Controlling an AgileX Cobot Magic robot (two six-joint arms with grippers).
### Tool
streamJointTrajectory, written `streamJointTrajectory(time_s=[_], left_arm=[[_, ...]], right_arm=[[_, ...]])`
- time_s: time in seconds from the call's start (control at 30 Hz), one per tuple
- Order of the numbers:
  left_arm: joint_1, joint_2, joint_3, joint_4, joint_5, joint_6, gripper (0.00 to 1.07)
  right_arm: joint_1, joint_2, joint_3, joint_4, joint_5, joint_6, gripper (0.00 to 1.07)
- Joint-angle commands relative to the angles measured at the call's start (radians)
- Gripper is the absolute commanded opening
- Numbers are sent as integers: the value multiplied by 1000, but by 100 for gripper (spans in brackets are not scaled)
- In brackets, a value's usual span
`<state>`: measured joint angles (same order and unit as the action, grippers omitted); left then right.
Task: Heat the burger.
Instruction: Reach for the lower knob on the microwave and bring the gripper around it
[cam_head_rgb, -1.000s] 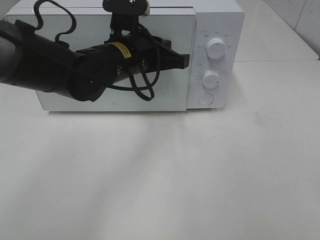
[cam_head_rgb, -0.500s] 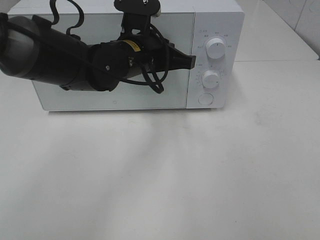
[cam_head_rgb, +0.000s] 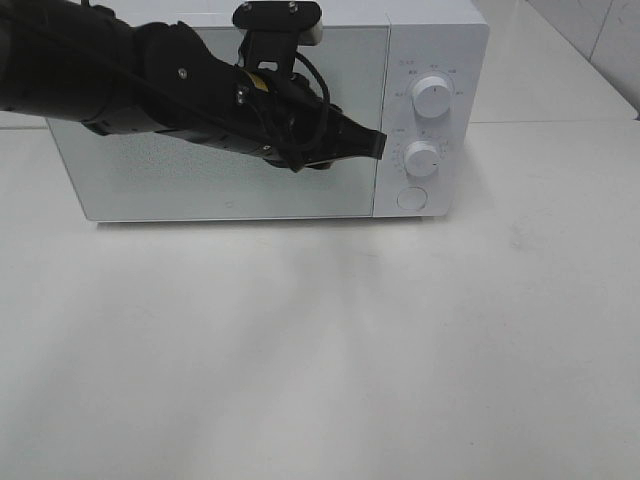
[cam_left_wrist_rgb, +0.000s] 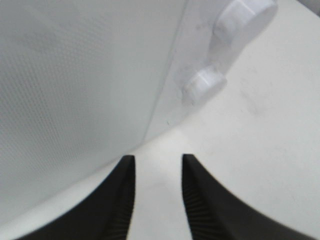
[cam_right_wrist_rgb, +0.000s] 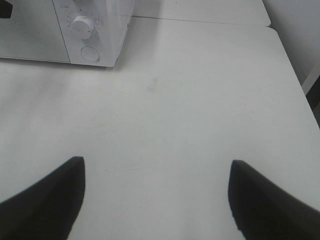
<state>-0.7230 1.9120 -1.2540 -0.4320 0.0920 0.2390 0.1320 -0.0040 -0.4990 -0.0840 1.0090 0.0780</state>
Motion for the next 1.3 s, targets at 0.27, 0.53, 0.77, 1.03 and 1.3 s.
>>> streamJointTrajectory(time_s=[0.27, 0.53, 0.77, 1.03, 1.3], left_arm=[[-6, -99, -8, 15, 462, 0, 100], [-6, -184, -8, 88, 699, -14, 100], [18, -264, -3, 252, 888, -160, 100], [139, -387, 113, 255, 921, -179, 100], [335, -564, 266, 241, 935, -173, 100]], right_arm=[[-5, -26, 1, 0, -14, -13, 76], [-5, -26, 1, 0, -14, -13, 76], [-5, -26, 1, 0, -14, -13, 76], [-5, -26, 1, 0, -14, -13, 76], [-5, -26, 1, 0, -14, -13, 76]])
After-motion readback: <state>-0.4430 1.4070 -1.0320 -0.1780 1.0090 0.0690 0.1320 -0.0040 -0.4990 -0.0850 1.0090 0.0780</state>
